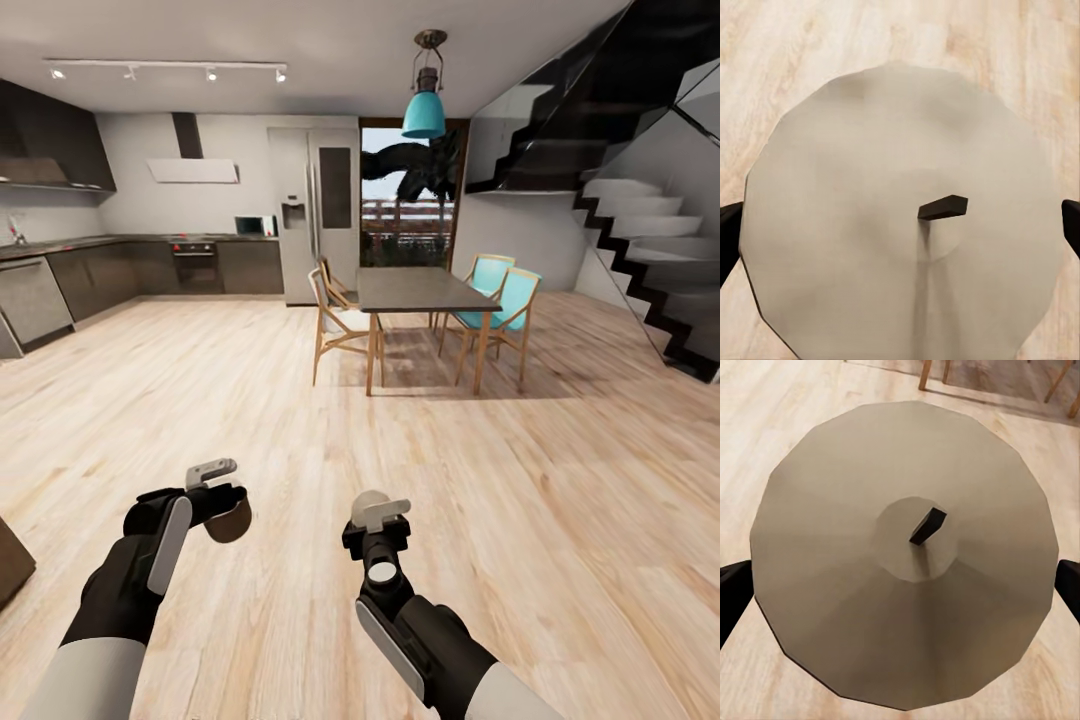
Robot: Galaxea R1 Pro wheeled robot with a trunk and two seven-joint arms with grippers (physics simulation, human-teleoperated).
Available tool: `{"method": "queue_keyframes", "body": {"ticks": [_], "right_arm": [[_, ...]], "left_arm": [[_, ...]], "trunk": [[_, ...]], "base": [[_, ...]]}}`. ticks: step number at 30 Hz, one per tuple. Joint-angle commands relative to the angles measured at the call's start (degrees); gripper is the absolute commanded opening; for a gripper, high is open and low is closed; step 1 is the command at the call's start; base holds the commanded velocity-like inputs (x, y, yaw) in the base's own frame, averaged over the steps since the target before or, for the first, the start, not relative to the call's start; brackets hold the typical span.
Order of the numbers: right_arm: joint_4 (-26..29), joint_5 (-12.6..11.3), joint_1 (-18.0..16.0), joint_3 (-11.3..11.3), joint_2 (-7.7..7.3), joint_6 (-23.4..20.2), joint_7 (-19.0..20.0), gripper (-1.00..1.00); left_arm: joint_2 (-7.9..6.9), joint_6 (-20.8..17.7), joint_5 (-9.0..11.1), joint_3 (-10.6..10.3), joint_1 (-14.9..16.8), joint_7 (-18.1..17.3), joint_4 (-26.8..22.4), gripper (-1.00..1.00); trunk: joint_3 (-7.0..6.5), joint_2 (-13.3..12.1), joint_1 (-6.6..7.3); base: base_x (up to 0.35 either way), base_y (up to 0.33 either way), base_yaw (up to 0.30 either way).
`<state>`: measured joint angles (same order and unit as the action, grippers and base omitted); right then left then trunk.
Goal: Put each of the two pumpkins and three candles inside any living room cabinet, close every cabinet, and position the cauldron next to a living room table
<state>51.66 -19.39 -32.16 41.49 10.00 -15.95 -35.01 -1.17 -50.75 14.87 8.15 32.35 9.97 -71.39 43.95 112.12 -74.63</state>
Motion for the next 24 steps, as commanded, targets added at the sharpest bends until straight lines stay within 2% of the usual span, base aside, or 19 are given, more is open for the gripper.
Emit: {"method": "queue_keyframes", "body": {"ticks": [1,15,24], "right_arm": [[0.0,0.08,0.0,0.04,0.0,0.12,0.02,-1.0],[2.14,0.57,0.14,0.47,0.0,1.45,0.32,-1.0],[2.4,0.6,0.26,0.63,0.0,1.84,0.23,-1.0]], "left_arm": [[-0.06,0.14,-0.02,0.01,0.0,0.02,0.01,-1.0],[-0.02,0.3,0.07,0.0,-0.01,0.05,0.02,-1.0],[0.21,0.3,0.02,-0.03,-0.01,0.05,0.02,-1.0]], "trunk": [[-0.1,-0.41,0.23],[-2.47,-6.03,3.3],[-3.19,-9.24,5.06]], "base": [[0.0,0.0,0.146],[0.0,0.0,0.017],[0.0,0.0,0.053]]}}
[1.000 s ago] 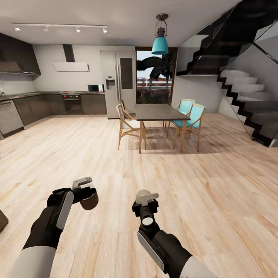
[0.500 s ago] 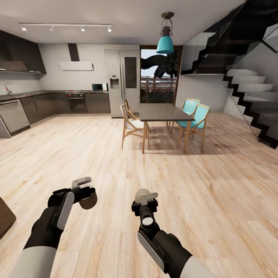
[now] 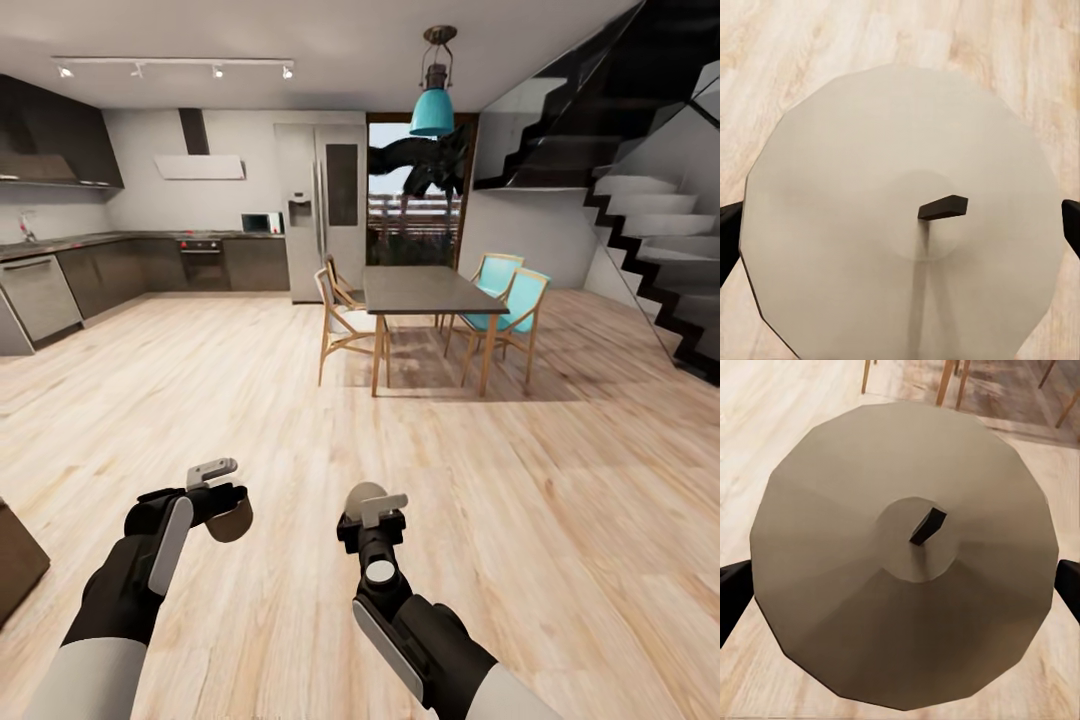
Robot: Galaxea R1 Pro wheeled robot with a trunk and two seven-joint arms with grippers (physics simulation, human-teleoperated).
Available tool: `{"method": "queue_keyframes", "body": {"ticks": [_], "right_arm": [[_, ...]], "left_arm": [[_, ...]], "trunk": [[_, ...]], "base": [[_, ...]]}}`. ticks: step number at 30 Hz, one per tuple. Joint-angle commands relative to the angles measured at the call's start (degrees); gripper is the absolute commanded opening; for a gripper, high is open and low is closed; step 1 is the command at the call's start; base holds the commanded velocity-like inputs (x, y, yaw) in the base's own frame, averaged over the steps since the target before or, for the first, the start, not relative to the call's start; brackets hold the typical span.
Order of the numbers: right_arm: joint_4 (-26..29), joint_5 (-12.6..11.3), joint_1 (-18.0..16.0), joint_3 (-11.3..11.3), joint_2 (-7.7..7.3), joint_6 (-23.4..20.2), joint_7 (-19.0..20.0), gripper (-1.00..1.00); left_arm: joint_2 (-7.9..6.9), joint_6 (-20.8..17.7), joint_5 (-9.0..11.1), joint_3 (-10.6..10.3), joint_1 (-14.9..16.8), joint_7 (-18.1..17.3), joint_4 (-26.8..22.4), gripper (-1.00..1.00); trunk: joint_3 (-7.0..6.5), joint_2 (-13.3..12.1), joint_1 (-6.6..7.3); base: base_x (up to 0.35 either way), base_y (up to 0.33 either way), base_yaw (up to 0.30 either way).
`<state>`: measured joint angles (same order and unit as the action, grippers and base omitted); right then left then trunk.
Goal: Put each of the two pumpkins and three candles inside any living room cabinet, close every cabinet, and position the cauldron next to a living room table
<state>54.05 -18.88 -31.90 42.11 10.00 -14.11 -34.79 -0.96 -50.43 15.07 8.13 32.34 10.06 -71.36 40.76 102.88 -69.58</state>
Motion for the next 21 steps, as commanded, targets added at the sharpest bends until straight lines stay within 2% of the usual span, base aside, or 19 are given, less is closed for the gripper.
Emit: {"method": "queue_keyframes", "body": {"ticks": [1,6,8,11,21], "right_arm": [[-0.04,0.08,0.0,0.03,0.0,-0.02,0.0,-1.0],[-0.45,0.14,0.0,0.07,0.0,-0.04,0.0,-1.0],[-0.51,0.15,0.0,0.07,0.0,0.02,-0.01,-1.0],[-0.52,0.16,0.0,0.07,0.0,0.04,-0.07,-1.0],[-1.03,0.0,0.0,-0.02,0.0,0.04,-0.14,-1.0]], "left_arm": [[0.03,-0.02,-0.18,-0.02,0.0,-0.05,0.0,-1.0],[0.09,0.23,-0.08,0.31,0.0,-0.05,-0.03,-1.0],[0.08,2.79,0.06,0.36,0.0,-0.09,-0.02,-1.0],[0.08,4.59,0.12,0.32,-0.01,-0.12,-0.01,-1.0],[0.15,5.08,0.23,0.31,-0.08,-0.13,0.02,-1.0]], "trunk": [[0.09,0.0,0.0],[0.54,0.0,0.0],[0.72,0.0,0.0],[0.98,0.0,0.0],[1.83,0.0,0.0]], "base": [[0.0,0.0,0.104],[0.0,0.0,0.108],[0.0,0.0,0.124],[0.0,0.0,0.151],[0.0,0.0,0.161]]}}
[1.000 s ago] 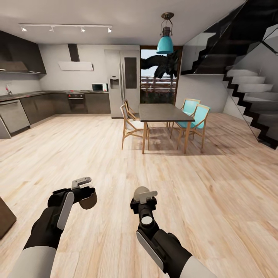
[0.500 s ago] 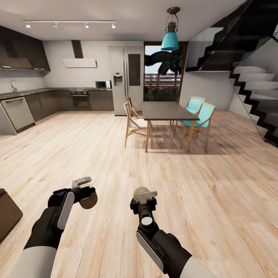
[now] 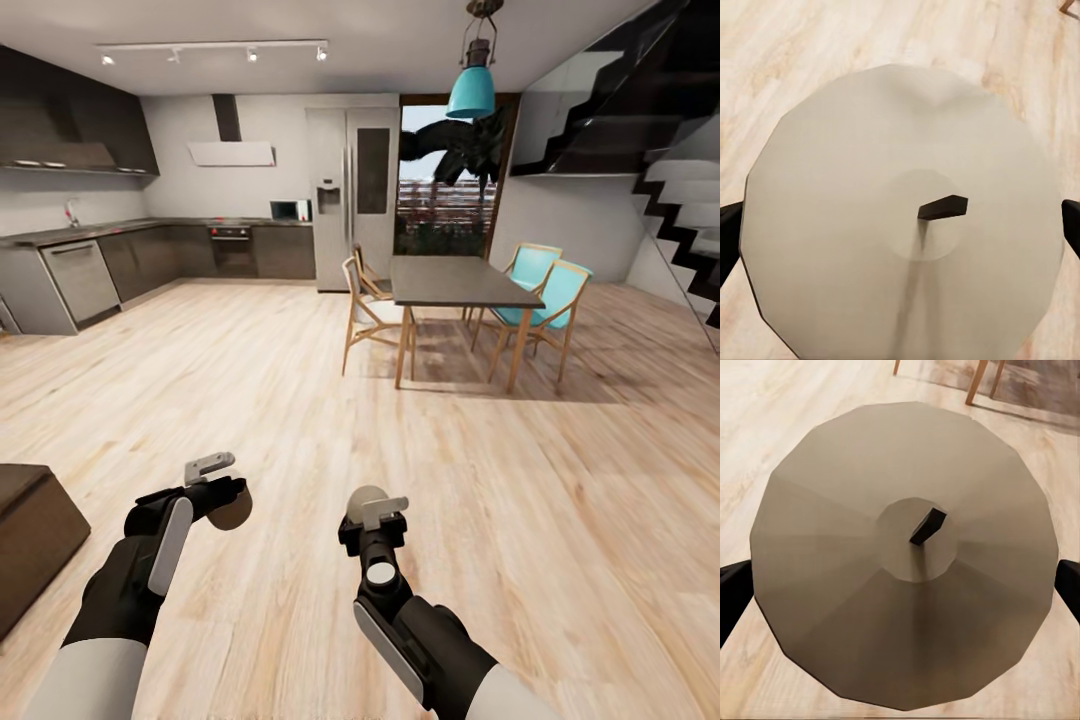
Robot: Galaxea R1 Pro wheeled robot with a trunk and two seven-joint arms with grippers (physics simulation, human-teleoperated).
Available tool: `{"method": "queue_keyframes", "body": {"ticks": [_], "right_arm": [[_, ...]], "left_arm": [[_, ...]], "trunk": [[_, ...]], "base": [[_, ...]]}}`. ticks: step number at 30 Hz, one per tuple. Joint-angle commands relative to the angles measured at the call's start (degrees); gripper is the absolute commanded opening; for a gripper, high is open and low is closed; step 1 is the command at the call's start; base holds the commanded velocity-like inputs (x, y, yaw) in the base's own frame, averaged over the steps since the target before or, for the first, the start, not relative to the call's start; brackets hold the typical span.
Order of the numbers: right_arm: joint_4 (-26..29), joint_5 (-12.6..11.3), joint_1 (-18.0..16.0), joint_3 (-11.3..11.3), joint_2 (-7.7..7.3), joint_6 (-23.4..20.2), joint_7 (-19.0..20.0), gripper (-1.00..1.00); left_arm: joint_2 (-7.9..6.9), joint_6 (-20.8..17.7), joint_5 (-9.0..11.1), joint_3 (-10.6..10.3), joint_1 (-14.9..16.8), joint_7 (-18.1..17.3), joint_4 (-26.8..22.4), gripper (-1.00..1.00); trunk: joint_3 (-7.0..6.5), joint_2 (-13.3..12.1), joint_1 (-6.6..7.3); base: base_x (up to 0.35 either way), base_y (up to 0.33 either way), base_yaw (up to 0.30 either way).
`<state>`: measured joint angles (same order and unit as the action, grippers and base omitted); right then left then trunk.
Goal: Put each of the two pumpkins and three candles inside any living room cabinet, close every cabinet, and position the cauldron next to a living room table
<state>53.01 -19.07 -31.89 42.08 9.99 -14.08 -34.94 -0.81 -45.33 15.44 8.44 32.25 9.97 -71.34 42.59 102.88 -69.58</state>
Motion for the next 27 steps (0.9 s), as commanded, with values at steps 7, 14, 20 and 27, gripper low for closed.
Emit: {"method": "queue_keyframes", "body": {"ticks": [7,14,20,27], "right_arm": [[-0.6,0.15,-0.01,-0.08,0.01,0.01,0.05,-1.0],[-0.62,0.1,-0.01,-0.07,0.01,0.01,0.05,-1.0],[-0.99,0.09,-0.01,-0.07,0.01,0.01,0.05,-1.0],[-4.3,0.15,-0.08,-0.26,0.01,3.63,0.12,-1.0]], "left_arm": [[0.01,0.02,-0.15,-0.01,0.0,-0.04,0.05,-1.0],[0.02,0.06,-0.15,-0.01,0.0,-0.04,0.06,-1.0],[0.02,0.07,-0.15,-0.01,0.0,-0.04,0.06,-1.0],[-0.34,1.23,-0.21,-0.08,-0.07,-0.27,3.03,-1.0]], "trunk": [[0.59,0.0,0.0],[1.19,0.0,0.0],[1.7,0.0,0.0],[2.29,0.0,0.0]], "base": [[0.0,0.0,0.162],[0.0,0.0,0.162],[0.0,0.0,0.162],[0.0,0.0,0.162]]}}
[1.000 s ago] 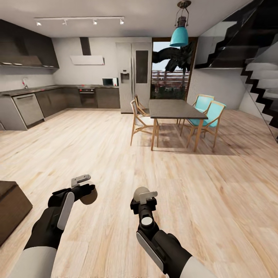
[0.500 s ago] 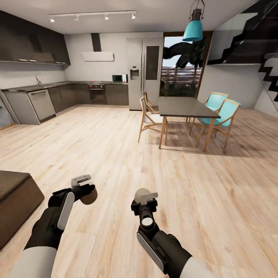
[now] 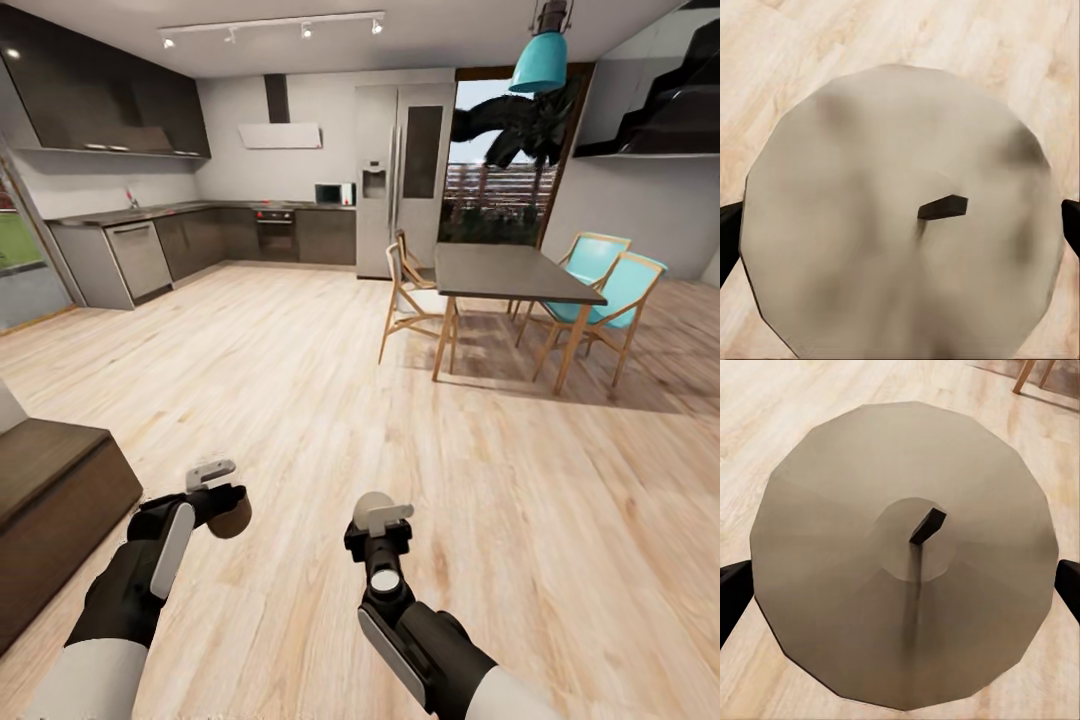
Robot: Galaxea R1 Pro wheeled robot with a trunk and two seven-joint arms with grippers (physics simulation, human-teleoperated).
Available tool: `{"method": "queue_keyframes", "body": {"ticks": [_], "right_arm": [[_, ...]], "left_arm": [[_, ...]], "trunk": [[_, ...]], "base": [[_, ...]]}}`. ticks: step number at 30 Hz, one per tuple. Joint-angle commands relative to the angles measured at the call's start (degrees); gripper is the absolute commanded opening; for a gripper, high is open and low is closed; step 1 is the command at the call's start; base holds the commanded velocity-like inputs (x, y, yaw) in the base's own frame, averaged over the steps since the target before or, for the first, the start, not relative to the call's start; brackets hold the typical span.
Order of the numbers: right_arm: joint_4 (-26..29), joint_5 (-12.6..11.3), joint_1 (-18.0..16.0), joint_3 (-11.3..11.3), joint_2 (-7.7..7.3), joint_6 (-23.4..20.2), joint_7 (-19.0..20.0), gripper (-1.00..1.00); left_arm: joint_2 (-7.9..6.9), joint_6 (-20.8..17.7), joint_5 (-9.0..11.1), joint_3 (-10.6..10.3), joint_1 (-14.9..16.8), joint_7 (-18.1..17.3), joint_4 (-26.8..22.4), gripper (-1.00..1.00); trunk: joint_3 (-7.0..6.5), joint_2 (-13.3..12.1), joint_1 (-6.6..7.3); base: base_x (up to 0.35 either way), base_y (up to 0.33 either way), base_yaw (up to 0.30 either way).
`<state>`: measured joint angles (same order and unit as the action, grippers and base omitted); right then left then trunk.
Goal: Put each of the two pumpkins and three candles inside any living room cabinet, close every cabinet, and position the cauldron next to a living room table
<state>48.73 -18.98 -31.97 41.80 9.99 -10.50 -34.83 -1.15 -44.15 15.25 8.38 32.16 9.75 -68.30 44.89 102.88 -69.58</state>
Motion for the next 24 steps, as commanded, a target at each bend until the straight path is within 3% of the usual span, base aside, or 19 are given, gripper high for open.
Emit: {"method": "queue_keyframes", "body": {"ticks": [1,3,5,24], "right_arm": [[-1.19,0.05,-0.01,0.03,0.01,2.09,0.02,-1.0],[-3.81,0.1,-0.08,0.04,0.01,5.98,0.02,-1.0],[-5.36,0.11,-0.1,0.04,0.01,7.83,0.0,-1.0],[-7.67,1.19,-0.11,0.18,0.01,8.48,0.02,-1.0]], "left_arm": [[-0.02,1.92,-0.16,-0.11,0.06,-0.05,3.24,-1.0],[0.07,6.95,-0.26,-0.18,0.15,0.07,8.34,-1.0],[-0.1,9.52,-0.37,-0.21,0.18,0.16,10.36,-1.0],[-0.1,10.32,-0.23,-0.23,0.18,0.18,10.79,-1.0]], "trunk": [[0.08,0.01,0.01],[0.25,0.01,0.01],[0.42,0.01,0.01],[2.03,0.01,0.01]], "base": [[0.0,0.0,0.162],[0.0,0.0,0.162],[0.0,0.0,0.162],[0.0,0.0,0.162]]}}
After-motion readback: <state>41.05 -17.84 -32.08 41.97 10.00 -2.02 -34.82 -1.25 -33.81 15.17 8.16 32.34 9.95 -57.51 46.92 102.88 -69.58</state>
